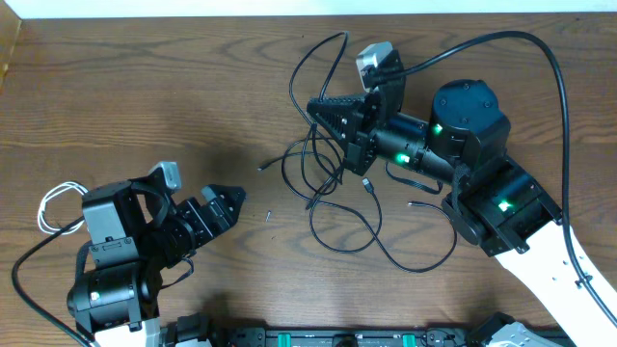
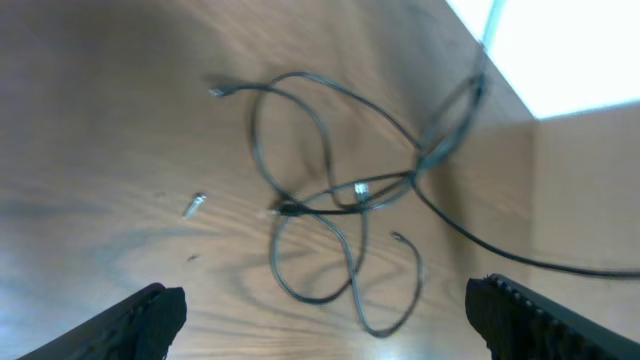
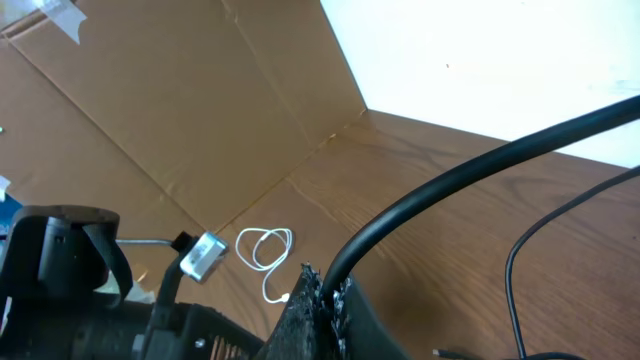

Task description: Untangle cables

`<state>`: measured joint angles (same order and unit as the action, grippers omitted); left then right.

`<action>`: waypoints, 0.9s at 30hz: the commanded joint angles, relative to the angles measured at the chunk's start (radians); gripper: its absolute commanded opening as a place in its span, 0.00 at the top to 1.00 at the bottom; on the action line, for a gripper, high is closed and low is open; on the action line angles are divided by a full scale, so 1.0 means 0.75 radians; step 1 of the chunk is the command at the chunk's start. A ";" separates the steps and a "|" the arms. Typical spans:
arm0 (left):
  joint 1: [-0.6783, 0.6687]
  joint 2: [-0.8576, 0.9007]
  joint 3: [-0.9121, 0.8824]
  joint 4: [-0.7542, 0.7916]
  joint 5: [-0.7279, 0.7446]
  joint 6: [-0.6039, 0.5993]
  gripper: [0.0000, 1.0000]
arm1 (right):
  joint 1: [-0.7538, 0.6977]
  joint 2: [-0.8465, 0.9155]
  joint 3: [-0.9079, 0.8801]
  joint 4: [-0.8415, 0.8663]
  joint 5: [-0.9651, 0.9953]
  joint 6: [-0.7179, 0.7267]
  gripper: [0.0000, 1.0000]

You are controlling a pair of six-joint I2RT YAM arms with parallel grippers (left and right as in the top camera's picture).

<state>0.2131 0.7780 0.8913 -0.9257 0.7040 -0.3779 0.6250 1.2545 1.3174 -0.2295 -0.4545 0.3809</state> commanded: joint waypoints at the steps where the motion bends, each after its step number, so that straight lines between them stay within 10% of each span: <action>1: -0.020 -0.003 -0.014 0.031 0.207 0.208 0.05 | 0.004 -0.009 0.011 0.002 -0.002 -0.031 0.99; 13: -0.430 -0.003 -0.014 0.244 0.134 0.345 0.05 | -0.001 -0.009 0.011 0.001 0.050 -0.031 0.99; 27: -1.154 0.019 -0.015 0.470 -0.892 -0.057 0.05 | -0.041 -0.010 0.011 -0.040 0.049 -0.019 0.99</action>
<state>-0.5671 0.7803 0.8906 -0.5915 0.2974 -0.3206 0.6033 1.2545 1.3174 -0.2584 -0.4252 0.3779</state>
